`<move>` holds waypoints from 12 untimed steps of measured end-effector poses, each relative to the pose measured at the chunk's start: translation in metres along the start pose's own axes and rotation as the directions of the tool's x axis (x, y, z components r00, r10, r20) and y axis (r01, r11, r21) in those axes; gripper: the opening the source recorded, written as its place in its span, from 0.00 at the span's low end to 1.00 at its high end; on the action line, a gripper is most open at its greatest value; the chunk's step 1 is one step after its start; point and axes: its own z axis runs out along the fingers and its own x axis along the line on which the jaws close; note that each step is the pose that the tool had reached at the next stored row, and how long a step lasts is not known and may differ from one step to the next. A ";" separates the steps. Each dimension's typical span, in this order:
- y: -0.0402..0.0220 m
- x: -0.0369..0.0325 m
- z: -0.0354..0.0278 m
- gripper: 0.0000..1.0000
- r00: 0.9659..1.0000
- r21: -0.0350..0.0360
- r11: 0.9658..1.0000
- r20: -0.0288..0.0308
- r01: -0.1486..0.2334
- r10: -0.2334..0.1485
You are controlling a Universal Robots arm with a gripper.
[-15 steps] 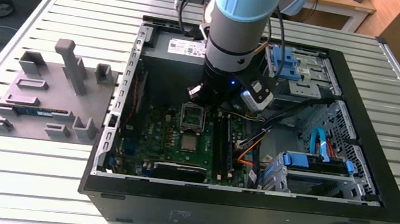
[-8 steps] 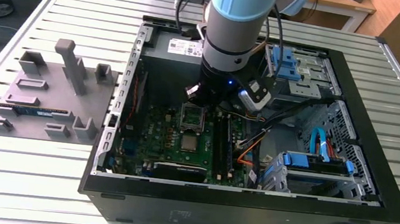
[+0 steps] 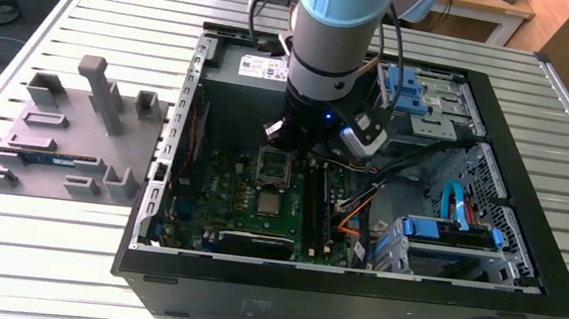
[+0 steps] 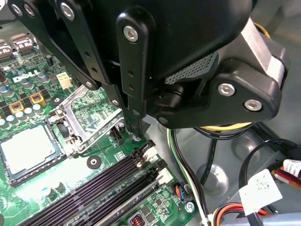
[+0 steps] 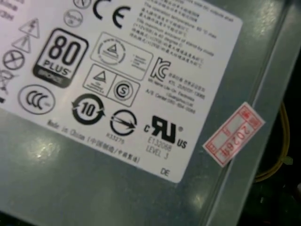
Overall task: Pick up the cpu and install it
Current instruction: 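Close the cpu cover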
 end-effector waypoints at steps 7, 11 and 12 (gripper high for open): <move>-0.0017 0.0017 -0.0048 0.11 1.000 0.004 1.000 0.007 0.009 -0.009; -0.0017 0.0025 -0.0082 0.11 1.000 0.006 1.000 0.014 0.013 -0.014; -0.0015 0.0027 -0.0090 0.11 1.000 0.007 1.000 0.016 0.014 -0.015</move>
